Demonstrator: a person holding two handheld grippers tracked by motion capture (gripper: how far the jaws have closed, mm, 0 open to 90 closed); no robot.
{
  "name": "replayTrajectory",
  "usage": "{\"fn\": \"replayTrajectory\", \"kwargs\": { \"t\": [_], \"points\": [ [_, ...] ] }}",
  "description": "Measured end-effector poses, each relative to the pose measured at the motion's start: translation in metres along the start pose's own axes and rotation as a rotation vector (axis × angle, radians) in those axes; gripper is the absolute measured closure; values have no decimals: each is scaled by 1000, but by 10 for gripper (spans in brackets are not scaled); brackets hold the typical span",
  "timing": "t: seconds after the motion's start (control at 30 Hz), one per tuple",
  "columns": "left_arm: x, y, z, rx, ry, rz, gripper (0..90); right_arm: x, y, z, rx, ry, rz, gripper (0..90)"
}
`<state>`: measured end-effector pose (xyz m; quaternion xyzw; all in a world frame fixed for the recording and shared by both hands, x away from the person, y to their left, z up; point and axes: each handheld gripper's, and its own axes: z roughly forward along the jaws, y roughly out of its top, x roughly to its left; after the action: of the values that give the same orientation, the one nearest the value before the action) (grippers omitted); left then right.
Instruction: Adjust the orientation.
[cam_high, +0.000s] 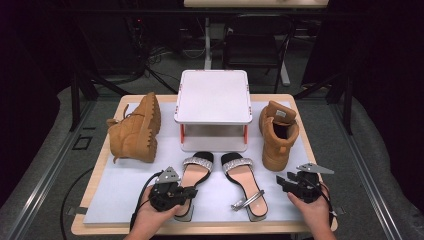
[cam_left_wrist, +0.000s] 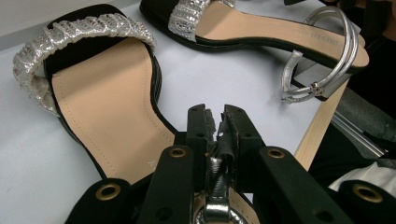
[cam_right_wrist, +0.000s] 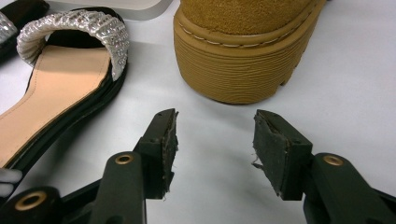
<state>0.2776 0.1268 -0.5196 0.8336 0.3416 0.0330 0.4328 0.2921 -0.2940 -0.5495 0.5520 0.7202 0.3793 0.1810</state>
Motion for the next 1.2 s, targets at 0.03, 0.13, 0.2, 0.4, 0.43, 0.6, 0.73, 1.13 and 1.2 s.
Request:
{"fn": "replayTrajectory", "kwargs": {
  "t": [0.03,0.13,0.2,0.4,0.43,0.6,0.73,1.13,1.2],
  "points": [
    [-1,0,2,-1,1,-1,813,0,0,0,0,0,1,491],
    [-1,0,2,5,2,7,812,0,0,0,2,-3,2,491],
    [-1,0,3,4,-3,1,811,0,0,0,2,-4,1,491],
    [-1,-1,2,2,-2,6,806,0,0,0,0,-4,0,491],
    [-1,-1,2,2,-2,6,805,0,0,0,0,-4,0,491],
    [-2,-2,2,-9,-8,0,789,-1,0,-1,-2,-9,-3,491],
    [-2,-2,0,-14,-17,-10,765,-1,0,-2,-10,-8,0,491],
    [2,0,-8,-39,-18,-32,631,-2,1,-2,-15,-19,6,489],
    [3,1,-10,-44,-17,-38,608,-1,2,-1,-15,-25,8,488]
  ]
}}
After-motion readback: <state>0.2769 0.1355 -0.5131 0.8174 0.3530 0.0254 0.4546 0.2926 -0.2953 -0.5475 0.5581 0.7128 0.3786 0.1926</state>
